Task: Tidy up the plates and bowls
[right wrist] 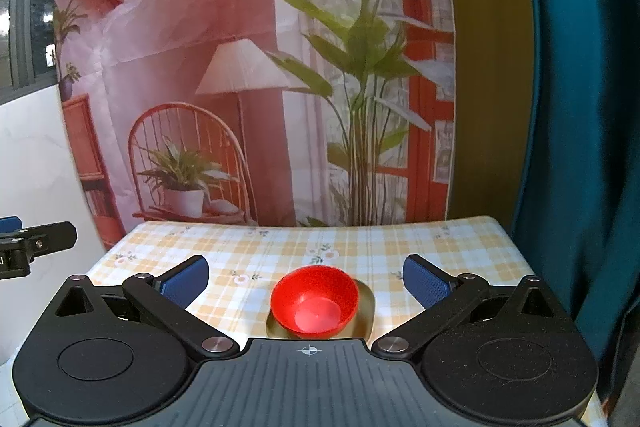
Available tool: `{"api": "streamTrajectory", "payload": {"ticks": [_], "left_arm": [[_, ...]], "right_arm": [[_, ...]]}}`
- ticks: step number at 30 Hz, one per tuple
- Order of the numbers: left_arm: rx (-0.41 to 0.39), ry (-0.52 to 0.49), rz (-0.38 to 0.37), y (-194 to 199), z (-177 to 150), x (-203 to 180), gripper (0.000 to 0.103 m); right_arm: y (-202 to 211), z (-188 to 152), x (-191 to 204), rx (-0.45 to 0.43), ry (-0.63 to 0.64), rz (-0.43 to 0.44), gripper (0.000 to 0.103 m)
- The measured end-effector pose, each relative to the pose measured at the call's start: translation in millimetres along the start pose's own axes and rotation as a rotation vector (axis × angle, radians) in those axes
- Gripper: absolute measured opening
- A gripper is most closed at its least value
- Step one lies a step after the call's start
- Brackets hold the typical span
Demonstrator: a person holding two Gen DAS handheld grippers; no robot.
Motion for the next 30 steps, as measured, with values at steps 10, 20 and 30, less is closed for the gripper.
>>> {"api": "streamTrajectory", "payload": {"ticks": [10,20,30], "left_arm": [[-0.002,-0.028,0.0,5.6,0.5,-5.7,0.103],[0.011,-0.023,0.021,5.6,0.2,-1.6,0.103],[0.008,-0.038,0.024,6.3,0.2,-1.7,0.103]], "right_arm": [[5.9,4.2,2.3,-0.019,0.004,0.007,0.103],[6.4,5.9,3.6,-0.02,0.004,0.007,0.103],[7.1,6.0,3.9,-0.023,0.004,0.006,0.103]]}}
Point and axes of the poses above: each gripper's, at about its wrist camera, not at the fingertips, and y roughly against the way its jaws point, x to its left, z to its top, the point moved 4 cm from there along -y, roughly the way its jaws point, and after that the axes turned 12 degrees about -x, right-handed, at the moved point
